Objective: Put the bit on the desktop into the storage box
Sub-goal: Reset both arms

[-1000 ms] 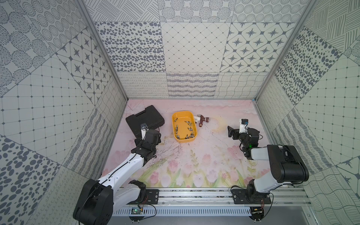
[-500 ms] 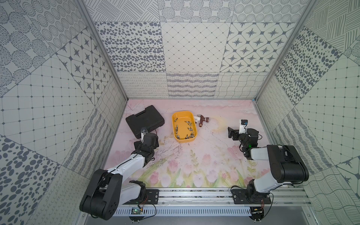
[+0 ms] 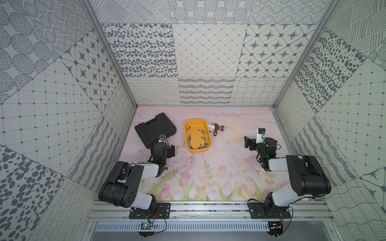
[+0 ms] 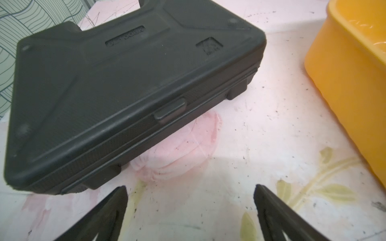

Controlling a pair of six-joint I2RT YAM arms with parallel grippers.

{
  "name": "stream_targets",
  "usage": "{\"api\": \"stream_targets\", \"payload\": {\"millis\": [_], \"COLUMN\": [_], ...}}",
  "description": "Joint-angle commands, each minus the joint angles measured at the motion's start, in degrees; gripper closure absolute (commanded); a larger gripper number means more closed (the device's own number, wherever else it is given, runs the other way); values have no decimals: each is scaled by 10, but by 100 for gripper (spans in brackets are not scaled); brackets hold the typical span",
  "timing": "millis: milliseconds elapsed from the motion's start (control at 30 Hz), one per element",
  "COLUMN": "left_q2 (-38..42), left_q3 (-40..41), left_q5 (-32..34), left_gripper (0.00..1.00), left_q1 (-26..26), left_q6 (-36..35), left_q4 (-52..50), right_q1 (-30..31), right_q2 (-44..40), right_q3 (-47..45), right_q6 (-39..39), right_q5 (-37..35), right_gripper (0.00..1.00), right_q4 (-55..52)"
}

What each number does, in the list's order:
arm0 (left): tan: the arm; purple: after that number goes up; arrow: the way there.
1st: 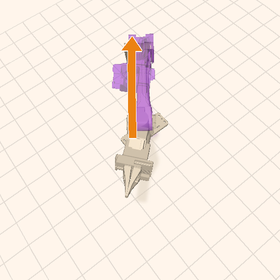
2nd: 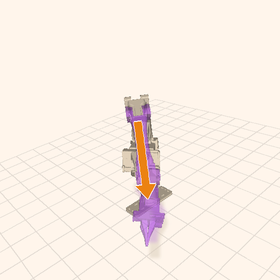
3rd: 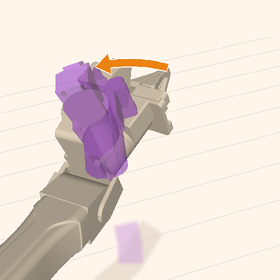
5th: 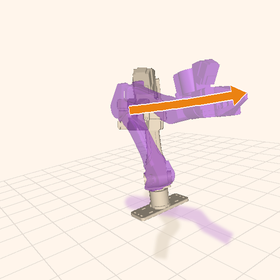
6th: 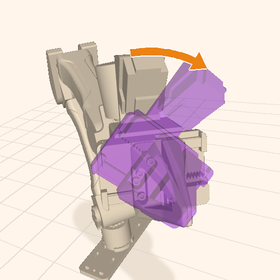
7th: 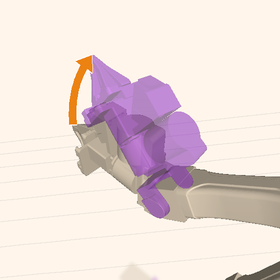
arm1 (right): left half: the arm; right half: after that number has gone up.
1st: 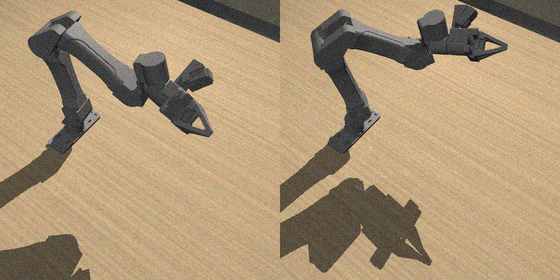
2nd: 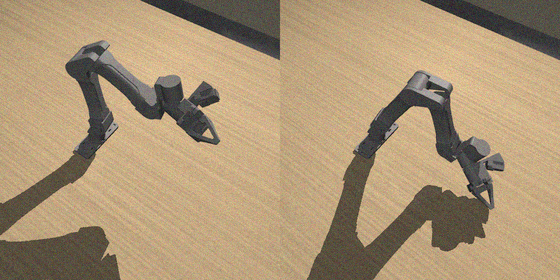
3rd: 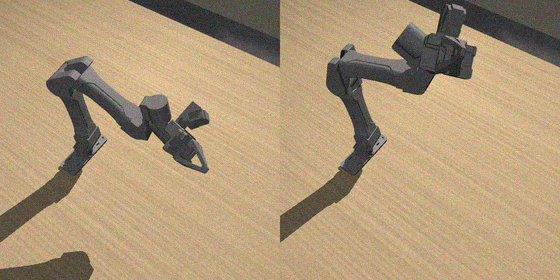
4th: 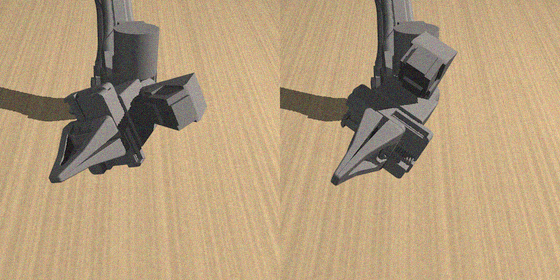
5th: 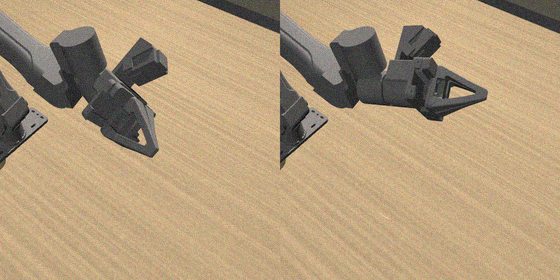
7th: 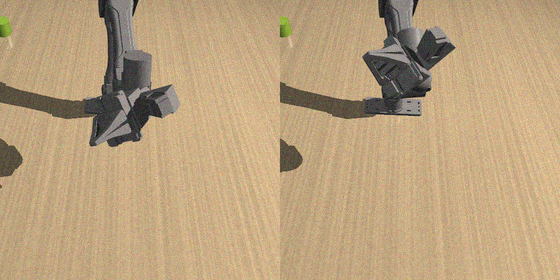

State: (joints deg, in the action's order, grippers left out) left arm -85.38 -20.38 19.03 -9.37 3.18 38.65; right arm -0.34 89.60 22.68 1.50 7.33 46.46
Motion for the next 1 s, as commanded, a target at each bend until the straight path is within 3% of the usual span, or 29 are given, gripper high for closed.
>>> {"api": "stream_targets", "payload": {"millis": [0, 67, 167, 200, 267, 300, 967], "left_q2": [-59, -36, -41, -51, -42, -52, -46], "left_q3": [26, -9, -35, -26, -33, -26, -30], "left_q5": [-107, -109, -138, -137, -138, -137, -138], "left_gripper": [1, 1, 1, 1, 1, 1, 1], "left_q1": [35, 43, 69, 70, 70, 70, 71], "left_q6": [-32, -5, 15, 7, 15, 7, 12], "left_q4": [235, 125, 76, 116, 81, 113, 97], "right_q1": [3, 3, 3, 3, 3, 4, 10], "right_q2": [-6, -6, -7, -5, -6, -6, -7], "right_q3": [9, 9, 9, 9, 9, 9, 11], "right_q6": [-5, -4, -4, -2, -2, -2, -4], "right_q5": [-5, -6, -7, -12, -16, -16, -32], "right_gripper": [3, 3, 3, 3, 3, 3, 3], "right_q4": [14, 13, 14, 12, 13, 11, 9]}}
